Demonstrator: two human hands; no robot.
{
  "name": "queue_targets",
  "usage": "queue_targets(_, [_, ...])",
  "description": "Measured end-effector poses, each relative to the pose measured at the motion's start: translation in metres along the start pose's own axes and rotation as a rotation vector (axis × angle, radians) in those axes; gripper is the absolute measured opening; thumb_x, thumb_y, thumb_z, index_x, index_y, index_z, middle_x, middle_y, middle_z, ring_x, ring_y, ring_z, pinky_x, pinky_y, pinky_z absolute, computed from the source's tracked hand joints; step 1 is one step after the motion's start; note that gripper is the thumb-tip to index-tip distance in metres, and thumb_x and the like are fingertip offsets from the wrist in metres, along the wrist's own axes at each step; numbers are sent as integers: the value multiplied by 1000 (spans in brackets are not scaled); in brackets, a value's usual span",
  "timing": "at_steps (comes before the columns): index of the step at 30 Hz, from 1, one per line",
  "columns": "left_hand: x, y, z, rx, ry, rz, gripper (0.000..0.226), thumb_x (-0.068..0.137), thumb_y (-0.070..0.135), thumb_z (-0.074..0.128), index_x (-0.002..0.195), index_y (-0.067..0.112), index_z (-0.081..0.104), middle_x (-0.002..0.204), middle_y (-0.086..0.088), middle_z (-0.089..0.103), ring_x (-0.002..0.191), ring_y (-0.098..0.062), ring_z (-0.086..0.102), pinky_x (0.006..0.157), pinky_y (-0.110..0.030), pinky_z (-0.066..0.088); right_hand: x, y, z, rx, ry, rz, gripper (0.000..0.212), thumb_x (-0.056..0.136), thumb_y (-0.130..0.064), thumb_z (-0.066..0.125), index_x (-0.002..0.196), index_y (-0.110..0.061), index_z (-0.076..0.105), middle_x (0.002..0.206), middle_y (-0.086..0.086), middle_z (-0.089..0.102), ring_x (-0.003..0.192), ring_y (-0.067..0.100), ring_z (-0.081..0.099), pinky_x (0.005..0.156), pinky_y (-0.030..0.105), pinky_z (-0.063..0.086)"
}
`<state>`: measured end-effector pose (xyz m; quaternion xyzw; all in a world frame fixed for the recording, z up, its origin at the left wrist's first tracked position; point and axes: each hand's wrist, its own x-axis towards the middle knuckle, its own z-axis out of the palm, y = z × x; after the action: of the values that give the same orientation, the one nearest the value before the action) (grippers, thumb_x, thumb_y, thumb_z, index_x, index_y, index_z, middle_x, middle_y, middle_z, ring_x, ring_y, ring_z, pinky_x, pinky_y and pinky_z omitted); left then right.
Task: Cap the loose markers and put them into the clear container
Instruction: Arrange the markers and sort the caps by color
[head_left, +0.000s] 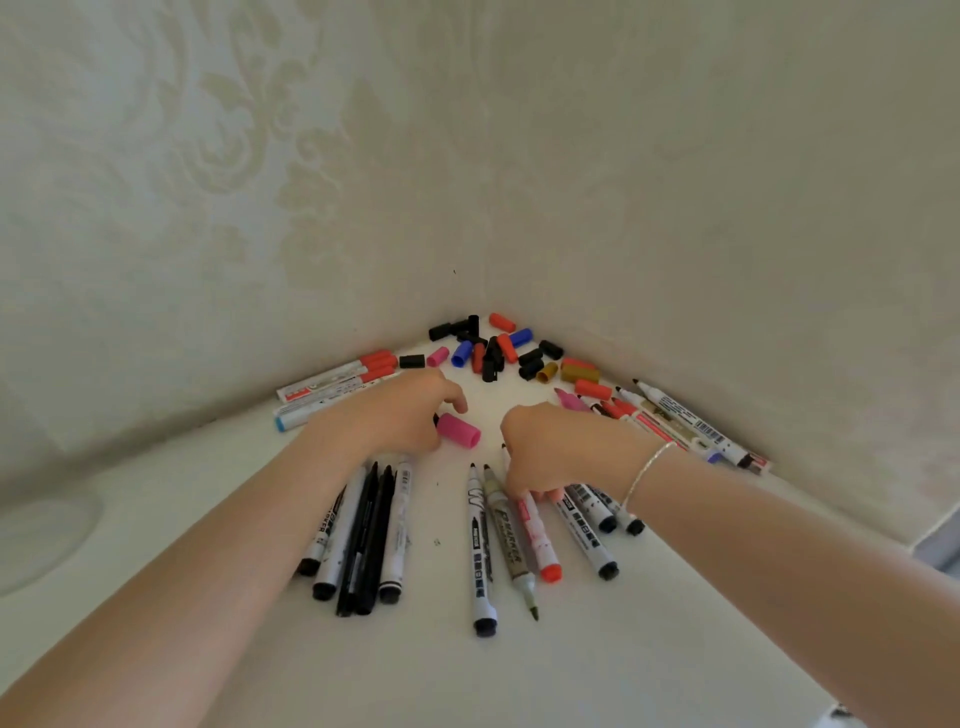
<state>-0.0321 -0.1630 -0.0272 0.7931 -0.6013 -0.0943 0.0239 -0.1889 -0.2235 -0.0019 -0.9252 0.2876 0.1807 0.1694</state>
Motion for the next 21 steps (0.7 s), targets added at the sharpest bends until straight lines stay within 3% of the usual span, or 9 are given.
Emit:
queue_targets(3, [3,-3,1,-24,-6,-5,54,83,5,63,133,21,53,134,-1,53,120,-15,50,99,-30,45,-1,-2,3,-58,49,-12,19,88,-13,55,78,-13,39,71,2,55,61,15,56,51,22,44])
queue_targets(5, [4,-4,-2,-80,1,-17,54,85,4,58,136,20,50,139,-1,50,125,-14,48,100,-27,43,0,0,-3,53,101,-17,17,88,-15,57,80,-14,42,70,3,59,60,14,56,52,21,43])
queue_targets(9, [13,-10,-14,-213,71,-64,53,88,5,53,140,14,45,141,-4,49,129,-17,46,103,-23,36,6,23,-40,561,363,-1,24,85,-14,65,71,-12,45,69,7,64,63,19,63,56,22,53])
queue_targets(12, [32,-13,-19,-240,178,-87,45,91,9,53,135,13,49,132,-7,55,119,-21,53,100,-31,43,16,44,-59,1125,396,-27,18,85,-9,68,85,-4,51,86,20,70,80,29,71,77,41,59])
queue_targets(14, [50,-9,-19,-290,237,-79,41,94,15,53,135,12,51,132,-7,56,117,-21,55,95,-26,42,26,55,-63,1278,406,-28,18,86,-8,66,95,-2,52,91,22,69,86,33,71,80,45,58])
queue_targets(16, [69,1,-18,-329,270,-67,36,96,20,54,131,10,55,127,-9,60,113,-21,57,88,-22,39,35,61,-64,1325,454,12,17,89,-9,62,100,-1,52,91,19,67,82,30,71,76,41,59])
queue_targets(19, [95,17,-13,-326,312,-76,24,95,29,56,110,13,65,91,-4,64,85,-22,62,66,-26,42,43,63,-59,1378,512,73,14,92,-15,59,98,-4,53,82,17,66,61,19,63,55,28,54])
queue_targets(21, [109,25,-8,-297,323,-106,24,93,32,58,104,12,67,77,-3,62,71,-21,62,54,-26,40,48,64,-55,1453,526,72,12,92,-13,58,95,-3,52,74,16,62,60,20,60,51,27,53])
